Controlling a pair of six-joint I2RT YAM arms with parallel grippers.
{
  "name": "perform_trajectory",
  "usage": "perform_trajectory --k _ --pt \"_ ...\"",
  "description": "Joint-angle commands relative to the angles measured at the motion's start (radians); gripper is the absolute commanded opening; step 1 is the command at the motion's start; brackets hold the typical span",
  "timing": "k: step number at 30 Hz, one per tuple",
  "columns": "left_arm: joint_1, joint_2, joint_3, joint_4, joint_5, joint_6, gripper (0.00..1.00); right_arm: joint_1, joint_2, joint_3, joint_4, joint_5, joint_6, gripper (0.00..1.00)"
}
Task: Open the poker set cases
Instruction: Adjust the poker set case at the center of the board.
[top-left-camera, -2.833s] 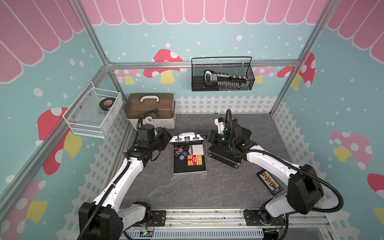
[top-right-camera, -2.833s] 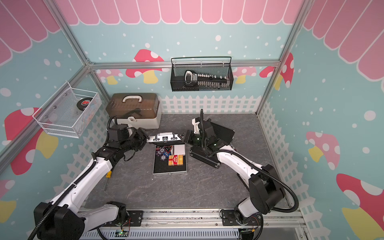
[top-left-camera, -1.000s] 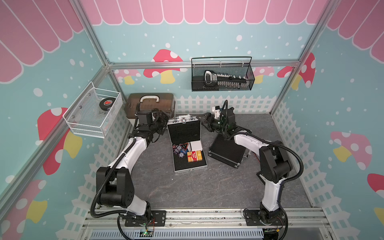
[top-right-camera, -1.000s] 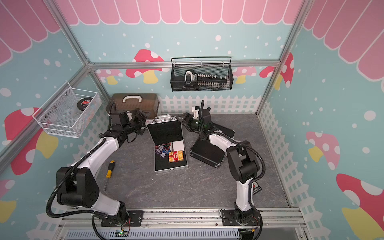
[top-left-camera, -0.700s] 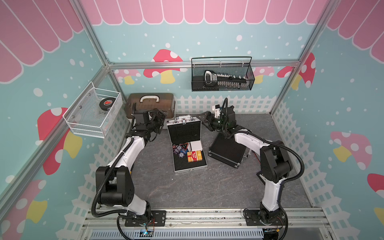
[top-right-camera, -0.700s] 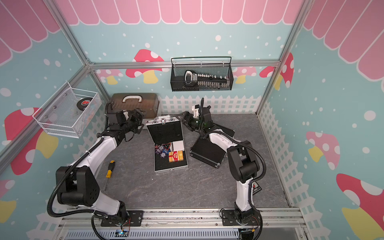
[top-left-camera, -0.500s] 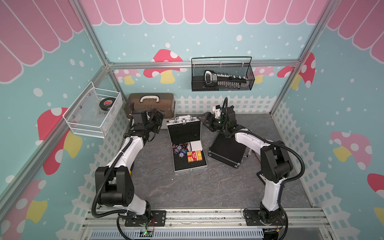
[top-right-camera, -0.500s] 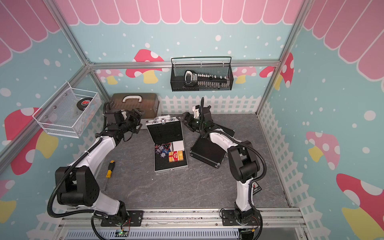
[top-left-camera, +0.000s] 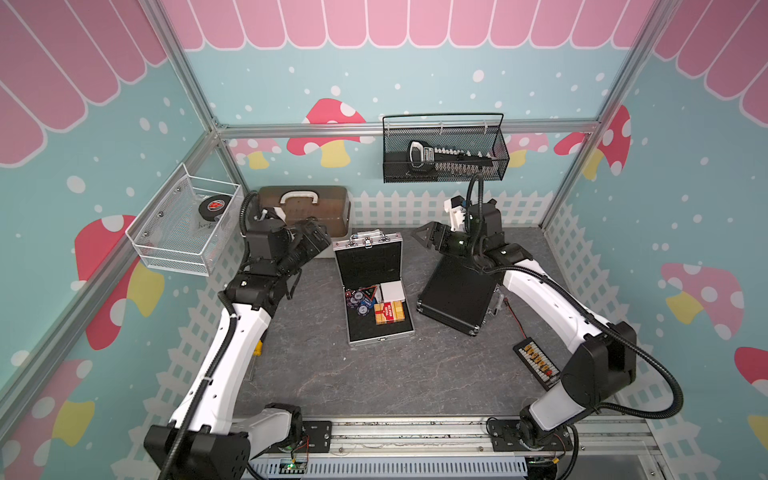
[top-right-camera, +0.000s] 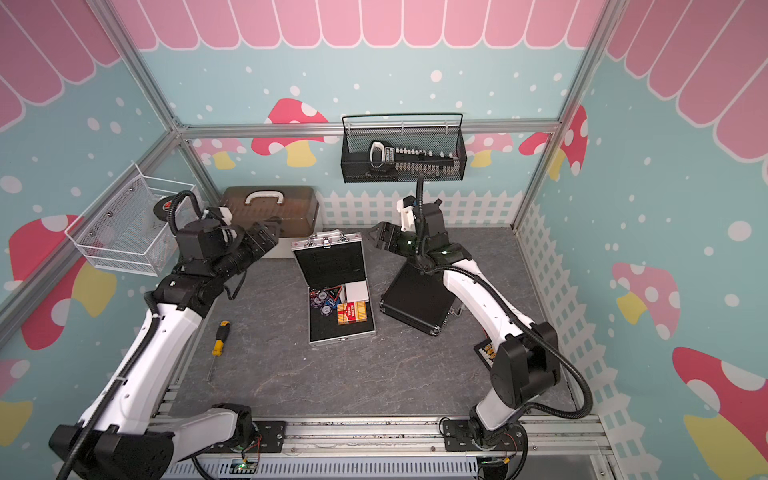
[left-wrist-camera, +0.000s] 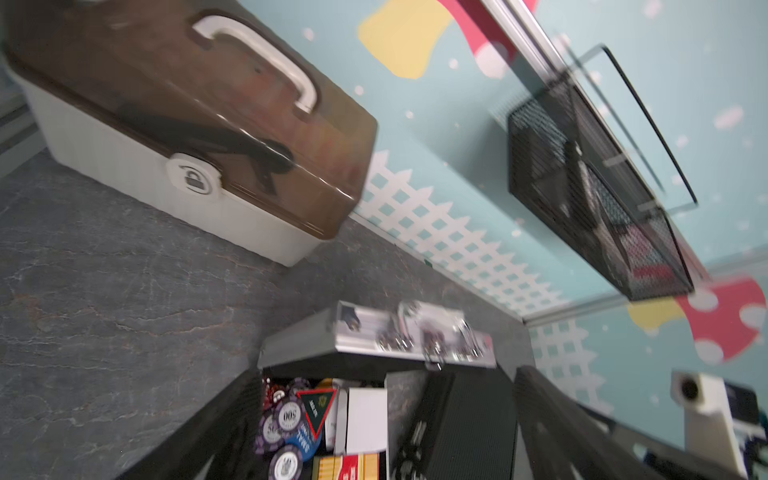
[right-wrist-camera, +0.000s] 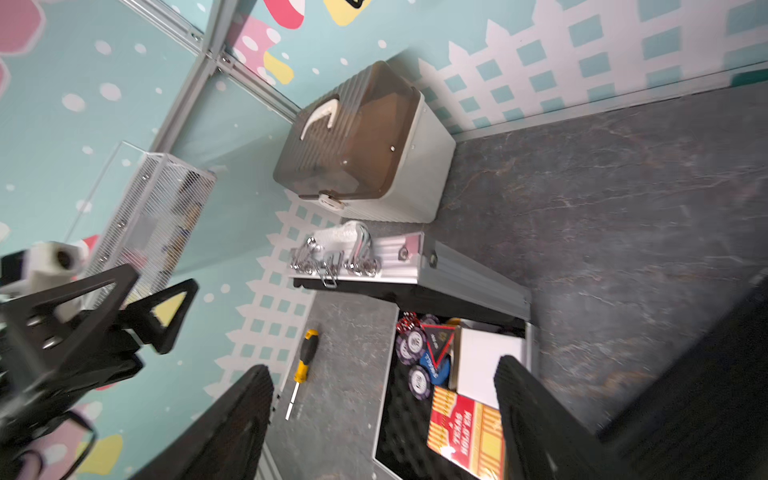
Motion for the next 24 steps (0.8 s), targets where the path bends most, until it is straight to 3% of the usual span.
perform_trajectory --k 1,6,11,17,24 --pt "-0.171 -0.051 -0.036 -0.167 -0.166 0.190 0.93 -0.007 -0.069 -0.060 -0.244 0.096 -0.155 0.79" --pt "-0.488 -0.060 -0.149 -0.147 -0.285 0.225 0.87 -0.012 -0.188 -0.176 -0.337 0.137 -0.184 0.67" --pt "-0.726 0.091 -0.181 -0.032 -0.396 0.243 0.84 -0.040 -0.261 -0.223 -0.440 0.206 -0.206 0.60" --pt "-0.849 0.322 -0.078 0.083 -0.334 0.252 0.79 -0.174 -0.299 -0.289 -0.445 0.154 -0.196 0.56" --pt "-0.874 0.514 -0.038 0.217 -0.187 0.192 0.62 -0.212 -0.360 -0.340 -0.409 0.145 -0.164 0.57"
